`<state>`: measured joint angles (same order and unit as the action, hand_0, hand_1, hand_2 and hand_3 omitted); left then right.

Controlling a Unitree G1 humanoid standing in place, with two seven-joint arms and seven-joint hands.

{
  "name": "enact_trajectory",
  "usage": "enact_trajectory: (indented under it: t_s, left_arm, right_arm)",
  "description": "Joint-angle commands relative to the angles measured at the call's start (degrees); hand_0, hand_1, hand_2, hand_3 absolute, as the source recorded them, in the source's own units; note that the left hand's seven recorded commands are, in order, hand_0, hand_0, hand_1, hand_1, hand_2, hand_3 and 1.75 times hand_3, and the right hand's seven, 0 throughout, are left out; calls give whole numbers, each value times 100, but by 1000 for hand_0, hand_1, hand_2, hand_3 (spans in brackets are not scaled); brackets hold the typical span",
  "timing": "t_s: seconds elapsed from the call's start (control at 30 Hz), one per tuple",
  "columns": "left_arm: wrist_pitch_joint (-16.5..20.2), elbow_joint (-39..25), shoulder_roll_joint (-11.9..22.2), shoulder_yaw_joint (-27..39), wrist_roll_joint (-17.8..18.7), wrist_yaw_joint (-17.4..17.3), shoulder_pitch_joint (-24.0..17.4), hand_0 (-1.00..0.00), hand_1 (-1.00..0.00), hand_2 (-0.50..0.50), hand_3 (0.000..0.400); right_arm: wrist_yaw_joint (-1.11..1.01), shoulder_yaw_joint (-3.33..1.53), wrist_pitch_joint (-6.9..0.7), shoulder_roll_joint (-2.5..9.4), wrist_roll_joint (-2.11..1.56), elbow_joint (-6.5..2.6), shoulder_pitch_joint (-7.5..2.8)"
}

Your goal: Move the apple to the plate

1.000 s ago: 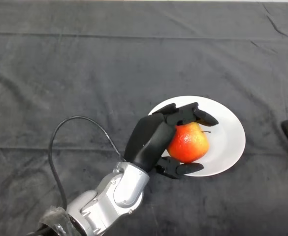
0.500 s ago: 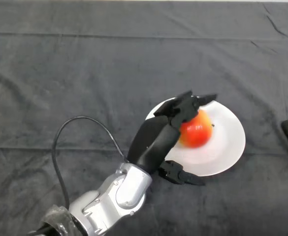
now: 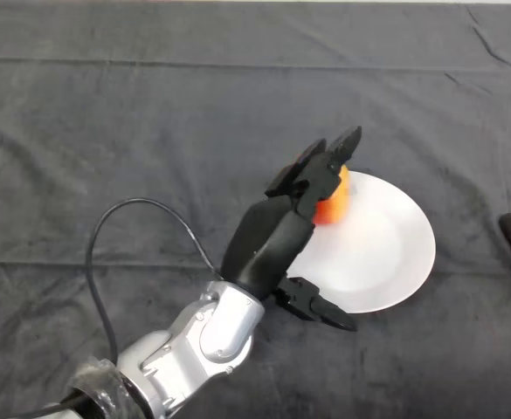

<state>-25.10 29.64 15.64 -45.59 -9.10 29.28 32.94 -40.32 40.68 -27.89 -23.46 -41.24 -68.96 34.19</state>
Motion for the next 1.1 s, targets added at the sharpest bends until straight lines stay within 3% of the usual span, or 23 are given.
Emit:
enact_trajectory:
  t_s: [0.03, 0.6, 1.1]
  left_arm:
    - [-161, 74, 209, 257, 108, -47, 57, 0, 0, 0, 0]
    - [-495, -354, 999, 1368, 468, -368, -443, 0, 0, 0, 0]
    - [-932, -670, 1918, 2947, 1264, -720, -1210, 0, 0, 0, 0]
  right_arm:
    - [7, -19, -33, -143, 17, 30, 96]
    - [11, -20, -31, -138, 20, 41, 91]
    - [20, -23, -30, -130, 21, 62, 83]
